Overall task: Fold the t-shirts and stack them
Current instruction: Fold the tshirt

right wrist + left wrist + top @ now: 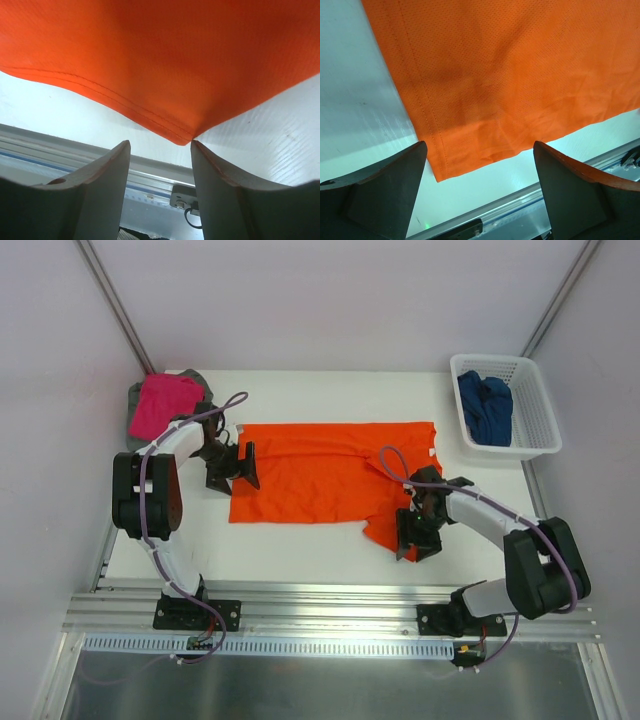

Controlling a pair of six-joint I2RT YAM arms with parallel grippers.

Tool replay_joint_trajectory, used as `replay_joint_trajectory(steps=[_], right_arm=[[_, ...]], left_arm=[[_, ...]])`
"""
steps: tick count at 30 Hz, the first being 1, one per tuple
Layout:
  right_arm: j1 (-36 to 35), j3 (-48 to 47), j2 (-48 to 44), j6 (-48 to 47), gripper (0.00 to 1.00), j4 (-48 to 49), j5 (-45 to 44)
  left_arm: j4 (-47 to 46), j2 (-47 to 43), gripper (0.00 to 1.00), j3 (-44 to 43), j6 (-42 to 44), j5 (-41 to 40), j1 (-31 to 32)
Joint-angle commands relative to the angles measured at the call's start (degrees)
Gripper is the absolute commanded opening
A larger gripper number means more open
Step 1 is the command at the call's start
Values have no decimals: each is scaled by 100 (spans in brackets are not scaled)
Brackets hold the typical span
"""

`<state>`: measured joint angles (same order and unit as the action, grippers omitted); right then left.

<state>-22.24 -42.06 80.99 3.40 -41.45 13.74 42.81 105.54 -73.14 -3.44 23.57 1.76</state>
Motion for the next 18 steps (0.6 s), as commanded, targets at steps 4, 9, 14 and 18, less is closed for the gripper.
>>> replay_joint_trajectory(steps=[4,9,14,18], right_arm=[[-44,356,-356,-59,53,-206,-161],[-44,348,-295,-6,45,-118,-178],[-52,234,-189,12,45,-30,-301],[-35,23,13,-15,44,6,-328]], left_arm=[[87,-130,89,-33,-25,139,-79],[87,-191,89,81,-25,174,-97],[79,-332,89,169,-42,244,-132],[79,-314,89,186,-51,253,-141]])
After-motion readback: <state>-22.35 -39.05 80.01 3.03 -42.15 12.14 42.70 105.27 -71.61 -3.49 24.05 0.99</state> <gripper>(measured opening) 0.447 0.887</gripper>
